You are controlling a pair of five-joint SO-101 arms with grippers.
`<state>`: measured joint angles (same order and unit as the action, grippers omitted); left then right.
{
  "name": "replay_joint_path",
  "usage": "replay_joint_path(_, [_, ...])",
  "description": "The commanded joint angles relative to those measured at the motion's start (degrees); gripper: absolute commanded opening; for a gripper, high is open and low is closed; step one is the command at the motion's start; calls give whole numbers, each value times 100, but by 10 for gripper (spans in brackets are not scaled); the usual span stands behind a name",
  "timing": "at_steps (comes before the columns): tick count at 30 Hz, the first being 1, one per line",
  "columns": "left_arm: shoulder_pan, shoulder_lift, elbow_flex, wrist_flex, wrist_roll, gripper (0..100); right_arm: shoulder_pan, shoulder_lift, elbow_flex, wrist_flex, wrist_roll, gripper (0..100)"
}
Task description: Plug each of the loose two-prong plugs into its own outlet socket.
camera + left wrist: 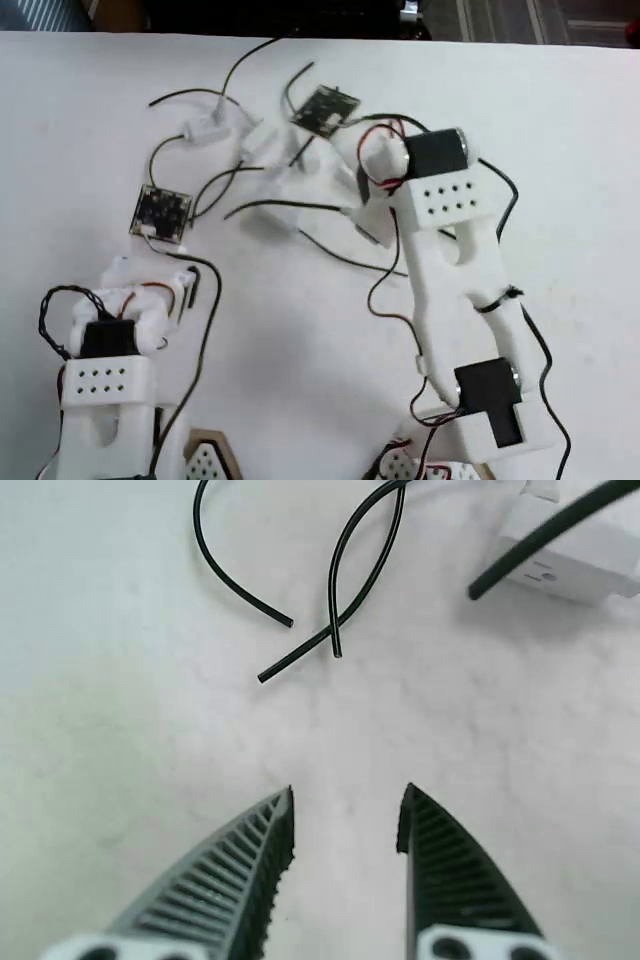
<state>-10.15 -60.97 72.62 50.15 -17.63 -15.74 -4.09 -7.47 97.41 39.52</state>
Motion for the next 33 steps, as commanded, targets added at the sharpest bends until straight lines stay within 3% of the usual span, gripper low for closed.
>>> replay_joint_path(1, [-40,-154,-18,-114,35,179,268,-295,712,-207,-176,17])
replay_joint_path(13, [-31,-154,-18,-114,35,180,295,-312,3420,-2132,-185,17])
replay_joint_path(18, [-31,-154,0,-202,35,180,-48,-312,3815,-2158,-202,23])
replay_joint_path(24, [-31,-154,0,-220,44,180,-444,-312,3982,-2149,-897,172])
replay_joint_path(33, [-31,-154,0,-211,44,180,-725,-1305,4070,-1684,-914,173])
